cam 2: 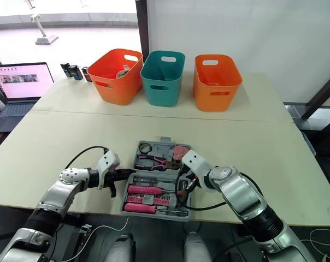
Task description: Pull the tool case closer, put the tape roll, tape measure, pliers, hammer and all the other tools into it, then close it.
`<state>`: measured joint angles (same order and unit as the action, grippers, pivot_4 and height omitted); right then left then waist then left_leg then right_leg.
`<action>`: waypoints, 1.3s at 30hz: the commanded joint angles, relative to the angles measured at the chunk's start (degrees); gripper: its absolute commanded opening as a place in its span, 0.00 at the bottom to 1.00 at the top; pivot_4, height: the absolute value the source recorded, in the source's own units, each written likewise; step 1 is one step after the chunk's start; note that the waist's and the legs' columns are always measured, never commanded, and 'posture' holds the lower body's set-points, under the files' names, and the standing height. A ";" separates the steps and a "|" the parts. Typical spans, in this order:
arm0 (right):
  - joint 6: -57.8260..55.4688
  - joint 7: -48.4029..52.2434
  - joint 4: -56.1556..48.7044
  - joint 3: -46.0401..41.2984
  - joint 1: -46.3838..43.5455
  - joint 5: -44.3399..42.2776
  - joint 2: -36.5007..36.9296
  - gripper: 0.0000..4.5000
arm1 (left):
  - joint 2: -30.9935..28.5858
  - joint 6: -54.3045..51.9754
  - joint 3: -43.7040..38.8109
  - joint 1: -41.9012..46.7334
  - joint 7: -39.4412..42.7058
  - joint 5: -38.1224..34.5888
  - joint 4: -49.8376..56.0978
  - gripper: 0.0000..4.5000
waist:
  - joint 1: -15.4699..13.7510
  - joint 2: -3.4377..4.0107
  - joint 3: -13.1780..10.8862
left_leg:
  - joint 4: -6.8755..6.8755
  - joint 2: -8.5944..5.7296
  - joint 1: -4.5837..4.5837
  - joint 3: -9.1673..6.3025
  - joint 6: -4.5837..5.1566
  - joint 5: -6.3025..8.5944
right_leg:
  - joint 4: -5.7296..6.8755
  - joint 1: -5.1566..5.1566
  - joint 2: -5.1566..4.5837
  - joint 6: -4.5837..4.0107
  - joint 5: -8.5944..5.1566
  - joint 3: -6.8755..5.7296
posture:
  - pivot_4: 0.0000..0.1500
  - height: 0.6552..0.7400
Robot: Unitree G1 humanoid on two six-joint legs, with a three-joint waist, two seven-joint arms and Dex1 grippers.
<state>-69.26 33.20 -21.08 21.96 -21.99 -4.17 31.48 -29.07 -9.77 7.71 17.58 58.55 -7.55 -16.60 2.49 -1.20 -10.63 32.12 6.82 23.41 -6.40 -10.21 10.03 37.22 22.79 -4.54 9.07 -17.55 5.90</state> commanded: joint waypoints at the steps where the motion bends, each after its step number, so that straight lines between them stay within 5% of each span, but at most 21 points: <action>1: 2.21 0.04 -0.23 1.08 0.00 -1.44 -1.81 0.00 | 0.65 -0.69 2.28 -1.18 1.27 0.34 -0.22 0.01 | 0.05 0.00 0.00 | 0.00 0.00 -0.01 0.00 0.00 0.00 | 0.00 0.00 0.00 -0.01 0.00 0.00 | 1.00 1.00; 17: 5.31 -0.07 3.62 1.21 -1.44 -0.81 -2.64 0.00 | 0.76 -0.55 2.01 -0.96 0.94 0.59 -1.03 0.01 | 0.23 -0.11 0.13 | 0.00 0.00 -0.07 0.00 0.00 0.00 | 0.00 -0.03 0.00 -0.09 0.03 0.01 | 1.00 1.00; 29: 1.95 0.69 1.27 -4.86 1.94 -1.80 3.63 0.00 | -3.58 0.33 -4.36 -0.85 0.26 -2.57 2.07 0.01 | -0.09 -0.10 0.12 | -0.04 0.00 0.01 0.00 0.00 0.00 | -0.06 0.01 0.00 -0.08 0.02 0.00 | 1.00 1.00; 34: 2.39 2.19 1.08 -11.12 3.22 -4.31 8.03 0.00 | -8.86 3.30 -9.62 -5.13 5.06 -8.10 7.57 0.01 | -0.11 -0.08 0.07 | -0.08 0.00 0.10 0.01 -0.01 0.00 | -0.10 0.13 -0.01 -0.10 0.01 0.00 | 1.00 1.00; 39: 3.31 1.98 2.71 -14.99 3.12 -6.19 7.65 0.00 | -9.59 0.44 -11.41 -13.58 17.49 -21.06 17.01 0.01 | -0.01 -0.07 0.06 | -0.09 0.00 0.11 0.04 -0.02 0.01 | -0.13 0.15 -0.04 -0.13 0.00 0.01 | 1.00 1.00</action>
<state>-66.68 35.21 -18.23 8.79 -18.51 -9.51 39.20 -38.61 -8.46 -3.49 5.86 71.48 -23.92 -3.34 2.48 -1.27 -10.57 32.03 6.83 23.53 -6.36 -10.23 10.04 37.08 22.96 -4.59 8.94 -17.55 5.91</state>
